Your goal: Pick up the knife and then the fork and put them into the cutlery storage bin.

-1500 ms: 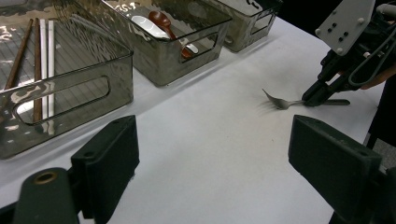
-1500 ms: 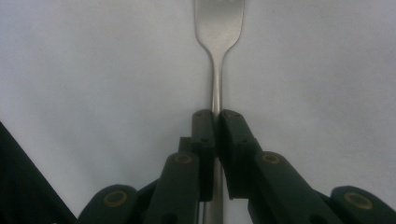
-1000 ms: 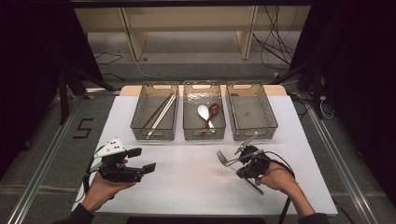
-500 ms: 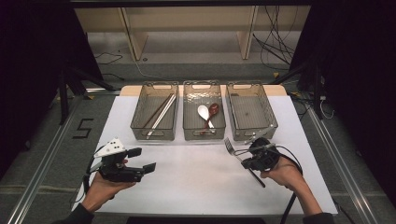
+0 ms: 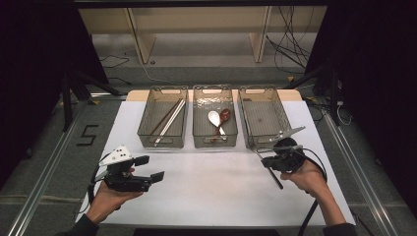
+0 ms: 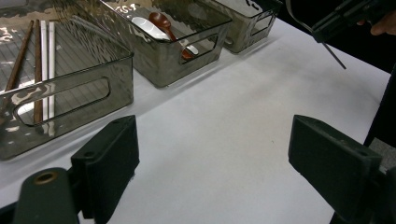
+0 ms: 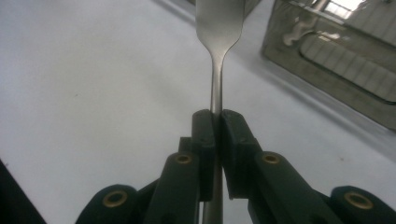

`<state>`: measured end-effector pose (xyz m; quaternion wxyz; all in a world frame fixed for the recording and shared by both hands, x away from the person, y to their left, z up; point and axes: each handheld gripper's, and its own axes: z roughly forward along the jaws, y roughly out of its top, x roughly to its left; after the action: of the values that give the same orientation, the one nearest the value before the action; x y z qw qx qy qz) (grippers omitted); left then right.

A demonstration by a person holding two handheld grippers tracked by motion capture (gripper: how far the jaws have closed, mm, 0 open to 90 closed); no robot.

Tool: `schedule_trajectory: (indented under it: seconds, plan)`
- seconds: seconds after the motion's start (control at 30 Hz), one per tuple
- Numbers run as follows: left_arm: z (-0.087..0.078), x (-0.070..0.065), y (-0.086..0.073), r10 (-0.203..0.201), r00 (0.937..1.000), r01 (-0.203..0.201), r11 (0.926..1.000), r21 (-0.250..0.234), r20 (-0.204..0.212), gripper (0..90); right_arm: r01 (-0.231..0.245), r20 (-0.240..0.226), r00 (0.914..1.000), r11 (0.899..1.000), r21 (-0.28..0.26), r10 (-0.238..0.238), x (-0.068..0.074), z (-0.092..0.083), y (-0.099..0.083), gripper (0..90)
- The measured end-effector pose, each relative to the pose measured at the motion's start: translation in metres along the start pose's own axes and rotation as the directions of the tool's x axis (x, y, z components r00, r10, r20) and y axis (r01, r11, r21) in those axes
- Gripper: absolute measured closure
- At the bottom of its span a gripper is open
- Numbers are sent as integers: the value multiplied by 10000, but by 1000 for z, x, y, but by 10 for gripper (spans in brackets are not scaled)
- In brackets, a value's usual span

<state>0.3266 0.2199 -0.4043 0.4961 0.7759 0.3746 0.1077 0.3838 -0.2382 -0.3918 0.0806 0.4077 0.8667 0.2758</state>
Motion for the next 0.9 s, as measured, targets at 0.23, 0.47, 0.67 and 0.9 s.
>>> schedule_trajectory:
  seconds: [0.23, 0.47, 0.67, 0.9]
  plan:
    - [0, 0, 0, -7, 10000, 7, 10000, 1, 5, 156, -439, 308, 9985, 9977, -513, 455, -11, -9, 1, 849]
    - [0, 0, 0, -2, 10000, 2, 10000, -9, -1, 156, -657, 392, 9969, 9952, -724, 687, -17, -11, 4, 849]
    - [0, 0, 0, -24, 10000, 24, 10000, -14, -2, 156, -743, 487, 9957, 9930, -915, 790, -22, -11, 11, 849]
    - [1, 0, 0, -75, 10000, 75, 10000, -59, 3, 156, -986, 640, 9923, 9886, -1139, 1063, -31, -11, 18, 849]
